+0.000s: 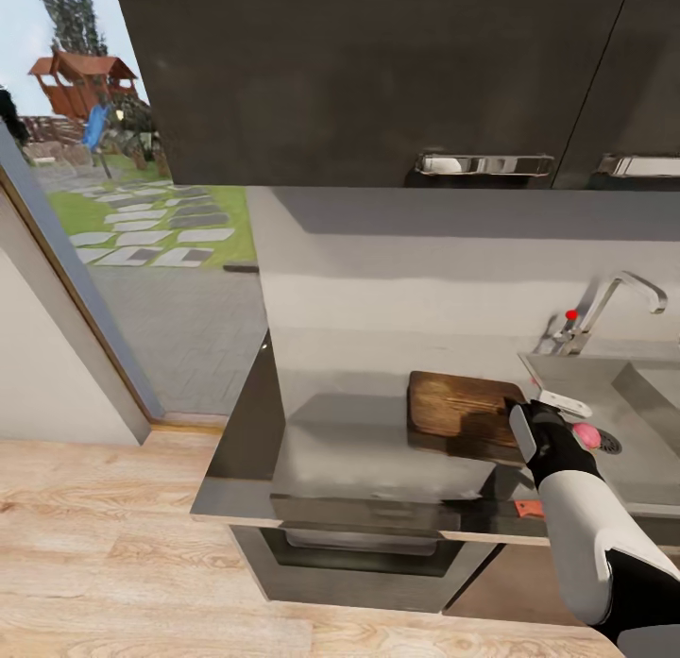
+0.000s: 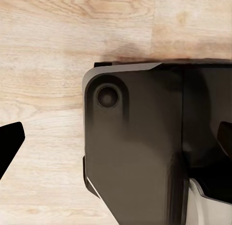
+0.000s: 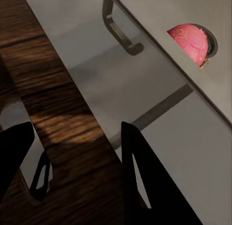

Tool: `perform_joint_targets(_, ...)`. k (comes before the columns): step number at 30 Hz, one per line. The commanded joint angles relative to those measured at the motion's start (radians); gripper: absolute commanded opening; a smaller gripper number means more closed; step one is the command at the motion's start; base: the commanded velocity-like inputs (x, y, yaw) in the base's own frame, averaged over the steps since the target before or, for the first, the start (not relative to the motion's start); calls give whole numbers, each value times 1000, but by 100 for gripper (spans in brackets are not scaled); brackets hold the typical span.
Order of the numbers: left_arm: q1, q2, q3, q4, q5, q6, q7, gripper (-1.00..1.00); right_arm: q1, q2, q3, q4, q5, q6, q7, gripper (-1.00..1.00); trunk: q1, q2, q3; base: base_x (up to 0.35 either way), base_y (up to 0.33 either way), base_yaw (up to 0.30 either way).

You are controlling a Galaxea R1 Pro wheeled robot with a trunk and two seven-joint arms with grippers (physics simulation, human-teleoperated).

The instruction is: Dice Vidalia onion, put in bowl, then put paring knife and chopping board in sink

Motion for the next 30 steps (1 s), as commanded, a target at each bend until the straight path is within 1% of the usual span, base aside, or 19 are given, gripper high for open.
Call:
perform_joint_targets(1, 0, 0, 0, 0, 0, -2, -1, 100, -1, 0, 0, -1, 2, 6, 4, -100, 1, -2, -2, 0, 0, 0)
perform_joint_targets(7, 0, 0, 0, 0, 0, -2, -2, 100, -1, -3, 0, -1, 3, 6, 31, -100, 1, -2, -2, 0, 0, 0)
perform_joint_targets(26, 0, 0, 0, 0, 0, -2, -2, 100, 0, -3, 0, -1, 3, 5, 34, -100, 1, -2, -2, 0, 0, 0)
perform_joint_targets(27, 0, 0, 0, 0, 0, -2, -2, 100, -1, -3, 0, -1, 3, 5, 34, 100, 1, -2, -2, 0, 0, 0)
perform_joint_targets(30, 0, -1, 0, 0, 0, -2, -2, 100, -1, -3, 0, -1, 4, 5, 34, 100, 1, -2, -2, 0, 0, 0)
